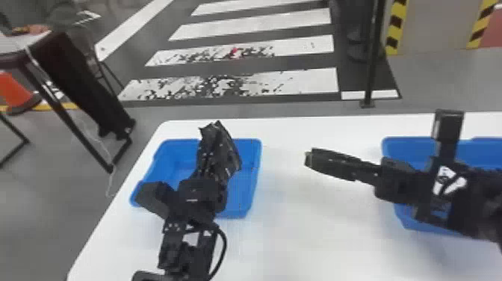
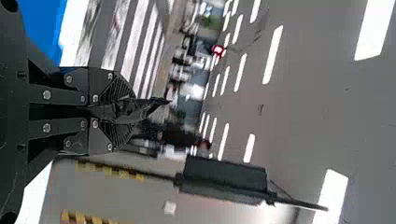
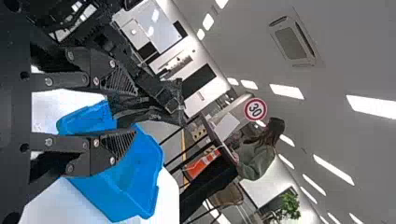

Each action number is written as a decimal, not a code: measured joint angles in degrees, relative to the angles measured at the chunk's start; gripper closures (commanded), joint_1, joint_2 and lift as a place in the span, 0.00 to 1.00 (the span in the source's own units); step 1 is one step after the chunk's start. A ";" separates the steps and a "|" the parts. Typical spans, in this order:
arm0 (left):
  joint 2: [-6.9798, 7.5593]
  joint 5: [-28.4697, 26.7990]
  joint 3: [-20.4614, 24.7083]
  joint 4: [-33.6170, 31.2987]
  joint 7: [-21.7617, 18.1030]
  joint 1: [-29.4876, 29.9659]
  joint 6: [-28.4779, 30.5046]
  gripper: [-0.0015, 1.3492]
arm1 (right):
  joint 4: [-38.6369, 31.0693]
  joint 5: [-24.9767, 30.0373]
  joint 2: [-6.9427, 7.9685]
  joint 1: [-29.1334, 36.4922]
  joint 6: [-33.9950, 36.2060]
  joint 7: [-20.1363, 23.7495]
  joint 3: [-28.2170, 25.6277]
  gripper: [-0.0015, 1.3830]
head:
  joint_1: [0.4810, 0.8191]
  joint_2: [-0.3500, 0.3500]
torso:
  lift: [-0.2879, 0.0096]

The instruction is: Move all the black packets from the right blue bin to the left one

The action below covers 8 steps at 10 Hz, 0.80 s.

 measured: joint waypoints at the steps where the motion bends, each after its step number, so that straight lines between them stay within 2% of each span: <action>1: -0.49 -8.39 3.56 4.01 1.48 -2.02 0.08 0.86 | -0.04 0.45 -0.04 0.36 -0.21 -0.13 -0.72 0.07 | 0.63 0.98 | 0.40; 2: -0.57 -12.62 5.29 7.45 1.79 -3.82 1.22 0.48 | -0.73 1.86 -0.05 0.69 -0.31 -0.97 -1.51 0.08 | 0.63 1.00 | 0.40; 3: -0.57 -13.09 5.69 8.73 1.78 -4.27 1.43 0.09 | -3.53 5.15 -0.05 2.28 -0.32 -3.73 -3.41 0.08 | 0.63 0.98 | 0.40; 4: -0.48 -10.11 4.62 8.97 1.76 -3.87 -0.45 0.04 | -8.58 9.36 0.00 5.61 -0.33 -8.74 -6.21 0.08 | 0.63 0.94 | 0.40; 6: 0.15 -2.03 0.16 7.35 1.28 -1.61 -6.58 0.17 | -22.88 19.24 1.22 15.41 2.68 -21.21 -14.12 0.08 | 0.63 0.82 | 0.40; 7: 0.38 0.91 -1.51 5.85 0.44 -0.42 -7.45 0.18 | -31.34 22.62 2.10 21.04 6.03 -28.38 -17.31 0.08 | 0.63 0.72 | 0.40; 8: 0.43 2.25 -2.29 4.73 -0.14 0.58 -7.79 0.18 | -36.26 24.03 2.79 24.70 8.97 -32.38 -19.36 0.08 | 0.63 0.67 | 0.40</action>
